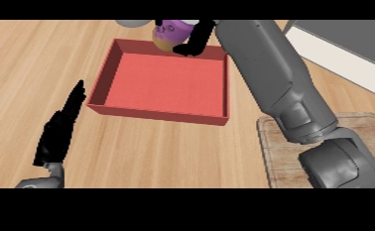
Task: Pick the can from the cutting board and place it in the cardboard box
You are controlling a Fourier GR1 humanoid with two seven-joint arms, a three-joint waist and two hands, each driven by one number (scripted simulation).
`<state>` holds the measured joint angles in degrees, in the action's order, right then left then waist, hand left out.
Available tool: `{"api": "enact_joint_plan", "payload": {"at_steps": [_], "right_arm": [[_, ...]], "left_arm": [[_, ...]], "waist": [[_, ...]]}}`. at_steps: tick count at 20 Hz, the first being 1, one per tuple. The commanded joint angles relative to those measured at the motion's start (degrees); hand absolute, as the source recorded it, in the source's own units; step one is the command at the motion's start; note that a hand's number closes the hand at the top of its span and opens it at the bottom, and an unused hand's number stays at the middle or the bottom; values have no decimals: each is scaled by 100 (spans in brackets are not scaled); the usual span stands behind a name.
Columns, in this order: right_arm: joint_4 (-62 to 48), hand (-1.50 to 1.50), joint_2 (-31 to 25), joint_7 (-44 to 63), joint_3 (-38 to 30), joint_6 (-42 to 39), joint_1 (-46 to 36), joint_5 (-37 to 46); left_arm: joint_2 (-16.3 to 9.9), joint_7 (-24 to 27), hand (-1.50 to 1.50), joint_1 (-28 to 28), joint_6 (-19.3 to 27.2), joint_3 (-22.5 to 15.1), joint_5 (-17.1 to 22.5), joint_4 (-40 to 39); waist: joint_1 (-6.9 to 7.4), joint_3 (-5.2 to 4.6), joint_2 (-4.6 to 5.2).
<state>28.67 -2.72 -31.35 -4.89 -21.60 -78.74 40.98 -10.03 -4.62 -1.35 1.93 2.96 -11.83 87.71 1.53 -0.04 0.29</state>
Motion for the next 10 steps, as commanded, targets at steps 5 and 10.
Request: {"api": "enact_joint_plan", "payload": {"at_steps": [5,10], "right_arm": [[-775,150,267,564,950,616,-387,-450],[-1141,-150,270,667,1548,967,226,-808]], "left_arm": [[32,199,0,-170,-141,-39,39,-287],[182,50,0,-35,-65,-255,-93,36]], "waist": [[204,-7,36],[358,-5,48]]}}
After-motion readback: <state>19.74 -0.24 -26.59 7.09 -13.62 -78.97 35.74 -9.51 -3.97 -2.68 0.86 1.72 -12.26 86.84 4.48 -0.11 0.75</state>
